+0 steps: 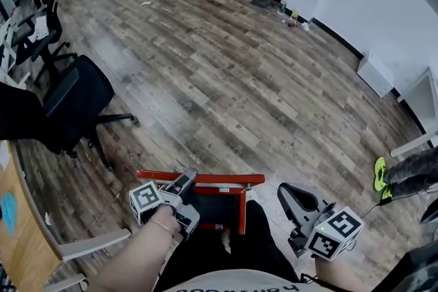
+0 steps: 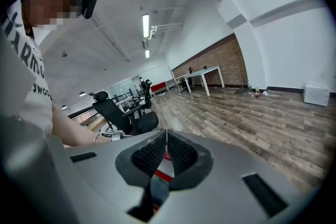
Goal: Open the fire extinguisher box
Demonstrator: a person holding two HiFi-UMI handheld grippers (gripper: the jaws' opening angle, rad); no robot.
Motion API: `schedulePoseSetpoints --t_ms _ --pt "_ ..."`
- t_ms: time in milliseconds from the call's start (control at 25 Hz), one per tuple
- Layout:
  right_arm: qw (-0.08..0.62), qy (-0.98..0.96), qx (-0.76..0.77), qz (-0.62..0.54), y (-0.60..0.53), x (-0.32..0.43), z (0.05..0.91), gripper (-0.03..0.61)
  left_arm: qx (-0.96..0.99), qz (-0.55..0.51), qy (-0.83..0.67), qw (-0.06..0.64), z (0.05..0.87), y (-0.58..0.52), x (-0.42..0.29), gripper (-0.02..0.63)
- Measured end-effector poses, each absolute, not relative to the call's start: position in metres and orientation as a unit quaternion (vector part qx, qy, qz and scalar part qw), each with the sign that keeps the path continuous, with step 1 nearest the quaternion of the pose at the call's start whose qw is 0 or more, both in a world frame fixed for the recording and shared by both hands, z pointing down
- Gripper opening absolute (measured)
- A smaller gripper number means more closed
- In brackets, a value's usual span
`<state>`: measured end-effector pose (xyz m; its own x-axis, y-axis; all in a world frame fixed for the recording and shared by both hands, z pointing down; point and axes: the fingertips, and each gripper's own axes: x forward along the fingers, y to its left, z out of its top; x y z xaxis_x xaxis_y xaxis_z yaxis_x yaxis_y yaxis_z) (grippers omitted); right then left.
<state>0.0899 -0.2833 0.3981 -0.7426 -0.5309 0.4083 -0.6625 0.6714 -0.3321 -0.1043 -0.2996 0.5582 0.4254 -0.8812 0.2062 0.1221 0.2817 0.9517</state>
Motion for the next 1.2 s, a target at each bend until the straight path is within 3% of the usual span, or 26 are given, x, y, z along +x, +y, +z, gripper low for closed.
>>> schedulePoseSetpoints --t_ms 1200 --pt "0.166 -0.924 0.211 0.271 -0.466 0.101 0.427 0.011 0.374 -0.355 -0.492 0.702 0.597 -0.370 -0.121 0.146"
